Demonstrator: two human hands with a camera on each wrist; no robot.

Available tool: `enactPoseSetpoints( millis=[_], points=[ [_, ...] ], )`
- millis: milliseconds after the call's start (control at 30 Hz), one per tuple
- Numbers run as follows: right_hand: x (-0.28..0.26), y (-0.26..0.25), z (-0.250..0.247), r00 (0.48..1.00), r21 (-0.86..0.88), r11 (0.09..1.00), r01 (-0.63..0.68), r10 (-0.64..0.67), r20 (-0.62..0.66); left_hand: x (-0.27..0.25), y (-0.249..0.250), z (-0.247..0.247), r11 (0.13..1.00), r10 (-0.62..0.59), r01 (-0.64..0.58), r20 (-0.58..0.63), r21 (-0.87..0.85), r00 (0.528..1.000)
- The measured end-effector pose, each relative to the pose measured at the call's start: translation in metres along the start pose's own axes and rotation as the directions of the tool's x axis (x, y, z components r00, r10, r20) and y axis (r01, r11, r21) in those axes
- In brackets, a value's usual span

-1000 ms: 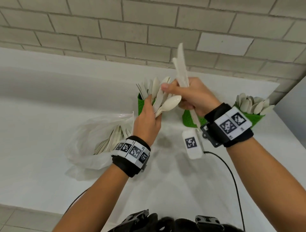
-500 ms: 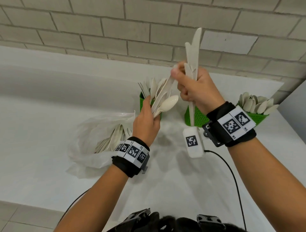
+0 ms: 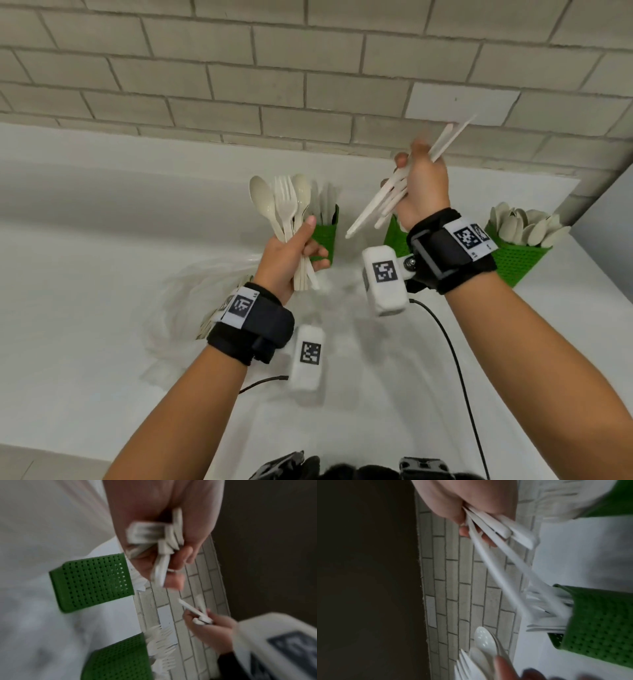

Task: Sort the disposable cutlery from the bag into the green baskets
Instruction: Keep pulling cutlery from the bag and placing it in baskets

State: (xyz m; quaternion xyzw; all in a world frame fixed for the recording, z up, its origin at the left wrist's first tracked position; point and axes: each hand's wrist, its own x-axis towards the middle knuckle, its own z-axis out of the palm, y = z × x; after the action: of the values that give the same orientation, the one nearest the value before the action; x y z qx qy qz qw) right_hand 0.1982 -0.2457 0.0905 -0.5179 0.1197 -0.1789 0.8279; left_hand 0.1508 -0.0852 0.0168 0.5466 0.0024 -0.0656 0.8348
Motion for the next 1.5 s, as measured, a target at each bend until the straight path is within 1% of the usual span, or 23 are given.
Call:
enactPoseSetpoints(
  millis=[33,100,200,267,300,367,433,533,700,767,867,900,933,967,1033,1067,1100,1133,1167,1267,1333,1400,1500],
  points=[
    [-0.002,0.004,0.001,1.000,0.028,0.999,-0.024,0.024,0.000,0.001,0.003,0.001,0.999,-0.021,0.022,0.018,-0.049,1.000],
    [-0.008,0.010,0.006,1.000,0.065,0.998,-0.014,0.014,0.006,0.002,0.006,0.002,0.995,-0.049,0.054,0.064,-0.079,0.997],
    [-0.021,0.017,0.018,0.996,0.064,0.995,0.075,-0.077,0.034,-0.001,0.005,0.004,0.994,-0.105,0.109,0.122,-0.026,0.987],
    [-0.032,0.022,0.027,0.986,0.116,0.986,0.122,-0.133,0.100,-0.003,0.003,0.007,0.991,-0.124,0.131,0.161,-0.030,0.979],
    [-0.037,0.024,0.030,0.977,0.131,0.981,0.142,-0.160,0.138,-0.004,0.004,0.008,0.990,-0.124,0.134,0.163,-0.049,0.979],
    [-0.046,0.029,0.035,0.959,0.135,0.977,0.164,-0.190,0.210,-0.004,0.004,0.010,0.988,-0.121,0.131,0.105,-0.085,0.987],
    [-0.052,0.035,0.036,0.955,0.111,0.987,0.117,-0.143,0.260,-0.003,0.003,0.007,0.991,-0.107,0.111,0.055,-0.077,0.993],
    [-0.055,0.043,0.035,0.959,0.059,0.998,0.035,-0.050,0.281,-0.006,0.002,0.003,0.994,-0.085,0.089,0.074,-0.056,0.994],
    [-0.054,0.054,0.037,0.956,0.059,0.998,-0.007,-0.011,0.294,-0.010,0.005,0.001,0.997,-0.072,0.074,0.122,-0.010,0.990],
    [-0.052,0.057,0.035,0.947,-0.066,0.998,0.021,0.001,0.322,-0.010,0.006,-0.002,0.997,-0.079,0.077,0.128,0.021,0.989],
    [-0.051,0.056,0.027,0.906,-0.356,0.924,0.142,0.024,0.423,-0.009,0.004,-0.009,0.998,-0.063,0.063,0.082,0.003,0.995],
    [-0.049,0.054,0.024,0.889,-0.429,0.888,0.165,0.054,0.454,-0.008,0.004,-0.012,0.999,-0.049,0.050,0.047,-0.014,0.998],
    [-0.045,0.051,0.021,0.869,-0.480,0.864,0.154,0.113,0.482,-0.006,0.004,-0.015,0.999,-0.030,0.030,0.013,-0.020,0.999],
    [-0.042,0.048,0.019,0.836,-0.498,0.860,0.113,0.188,0.515,-0.004,0.004,-0.018,1.000,-0.006,0.006,-0.011,-0.011,1.000],
    [-0.033,0.038,0.015,0.743,-0.462,0.887,0.028,0.290,0.604,-0.001,0.006,-0.021,0.998,0.042,-0.040,-0.031,0.040,0.999],
    [-0.028,0.033,0.016,0.707,-0.453,0.891,0.022,0.306,0.637,0.000,0.008,-0.021,0.996,0.062,-0.059,-0.034,0.067,0.998],
    [-0.025,0.028,0.017,0.690,-0.457,0.888,0.039,0.307,0.655,0.001,0.010,-0.021,0.994,0.076,-0.073,-0.042,0.080,0.996],
    [-0.022,0.023,0.020,0.693,-0.463,0.884,0.062,0.296,0.658,0.002,0.012,-0.020,0.994,0.082,-0.078,-0.058,0.078,0.995],
    [-0.019,0.018,0.023,0.713,-0.461,0.885,0.071,0.278,0.643,0.002,0.014,-0.021,0.995,0.082,-0.077,-0.085,0.059,0.993],
    [-0.002,0.003,0.029,0.804,-0.404,0.908,0.108,0.159,0.572,0.003,0.017,-0.030,0.996,0.086,-0.091,-0.204,-0.018,0.975],
    [0.014,0.000,0.032,0.841,-0.441,0.887,0.141,0.127,0.525,0.003,0.016,-0.039,0.993,0.107,-0.115,-0.267,-0.012,0.958],
    [0.027,0.008,0.038,0.850,-0.576,0.798,0.177,0.172,0.498,0.003,0.016,-0.045,0.992,0.125,-0.125,-0.288,0.018,0.949],
    [0.039,0.037,0.049,0.852,-0.778,0.589,0.220,0.272,0.447,0.004,0.017,-0.044,0.990,0.139,-0.132,-0.273,0.046,0.952]
  ],
)
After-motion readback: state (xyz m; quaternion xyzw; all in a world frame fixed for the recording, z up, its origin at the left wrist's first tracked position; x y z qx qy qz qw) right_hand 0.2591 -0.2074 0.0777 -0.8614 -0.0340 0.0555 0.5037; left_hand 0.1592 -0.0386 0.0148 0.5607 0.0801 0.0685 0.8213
